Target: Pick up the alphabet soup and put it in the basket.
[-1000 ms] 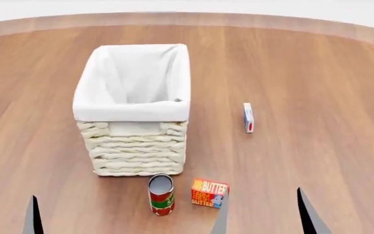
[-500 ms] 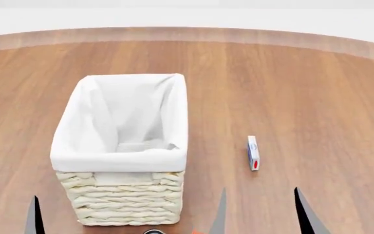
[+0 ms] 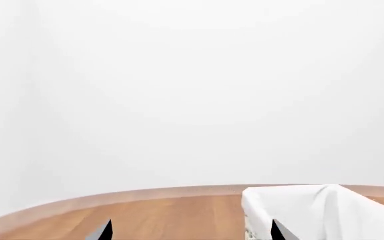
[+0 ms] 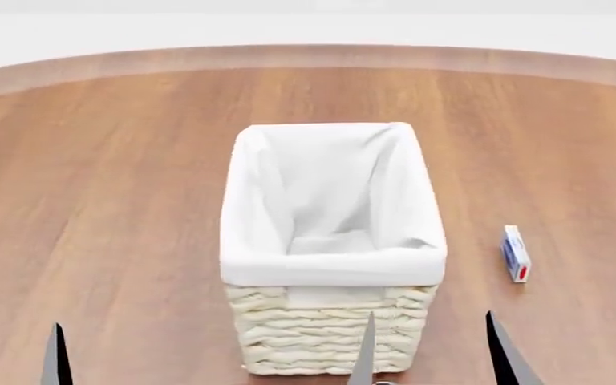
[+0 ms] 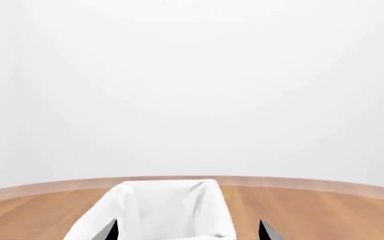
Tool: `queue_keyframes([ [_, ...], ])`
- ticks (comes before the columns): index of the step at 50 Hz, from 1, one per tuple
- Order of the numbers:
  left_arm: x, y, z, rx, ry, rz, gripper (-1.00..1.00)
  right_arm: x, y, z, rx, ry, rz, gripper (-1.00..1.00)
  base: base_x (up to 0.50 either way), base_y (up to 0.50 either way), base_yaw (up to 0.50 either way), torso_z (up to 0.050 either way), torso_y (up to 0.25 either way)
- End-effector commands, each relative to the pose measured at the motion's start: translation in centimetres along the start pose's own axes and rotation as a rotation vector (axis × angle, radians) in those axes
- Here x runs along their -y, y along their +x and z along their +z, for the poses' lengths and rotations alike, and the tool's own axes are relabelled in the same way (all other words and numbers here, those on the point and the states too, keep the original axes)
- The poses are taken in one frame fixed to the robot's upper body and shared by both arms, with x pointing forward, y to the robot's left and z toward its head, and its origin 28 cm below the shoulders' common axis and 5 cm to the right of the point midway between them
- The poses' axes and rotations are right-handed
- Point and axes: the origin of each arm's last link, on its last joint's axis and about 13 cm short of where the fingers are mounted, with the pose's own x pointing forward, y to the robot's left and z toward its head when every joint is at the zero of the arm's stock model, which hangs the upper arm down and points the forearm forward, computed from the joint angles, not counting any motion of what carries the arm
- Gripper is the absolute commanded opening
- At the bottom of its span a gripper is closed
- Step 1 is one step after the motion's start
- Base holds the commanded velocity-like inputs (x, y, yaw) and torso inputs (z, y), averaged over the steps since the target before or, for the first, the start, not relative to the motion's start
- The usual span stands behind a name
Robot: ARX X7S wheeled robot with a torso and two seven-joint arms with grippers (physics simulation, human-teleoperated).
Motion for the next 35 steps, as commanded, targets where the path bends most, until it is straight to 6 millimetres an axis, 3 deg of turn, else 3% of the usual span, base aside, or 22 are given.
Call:
queue_keyframes([
  [1, 0.0, -0.1, 0.0, 0.000, 0.002, 0.000, 1.00, 0.0, -0.1, -0.1, -0.001, -0.002, -0.002, 1.00, 0.00, 0.50, 0.00, 0.000, 0.000],
  [8, 0.0, -0.1, 0.0, -0.001, 0.002, -0.002, 1.00, 0.0, -0.2, -0.1, -0.001, 0.007, 0.000, 1.00, 0.00, 0.50, 0.00, 0.000, 0.000],
  [20, 0.0, -0.1, 0.0, -0.003, 0.004, -0.001, 1.00, 0.0, -0.1, -0.1, -0.001, 0.008, -0.003, 1.00, 0.00, 0.00, 0.00, 0.000, 0.000],
  [25, 0.0, 0.0, -0.2, -0.007, 0.006, 0.001, 1.00, 0.3, -0.2, 1.0, 0.039, -0.028, 0.036, 1.00, 0.00, 0.00, 0.00, 0.000, 0.000],
  [28, -0.1, 0.1, -0.3, -0.009, 0.007, 0.003, 1.00, 1.3, -0.3, 1.8, 0.048, -0.062, 0.040, 1.00, 0.00, 0.00, 0.00, 0.000, 0.000],
  [35, 0.0, 0.3, -0.7, -0.020, 0.017, 0.010, 1.00, 5.7, -1.5, 3.3, 0.020, -0.088, -0.022, 1.00, 0.00, 0.00, 0.00, 0.000, 0.000],
])
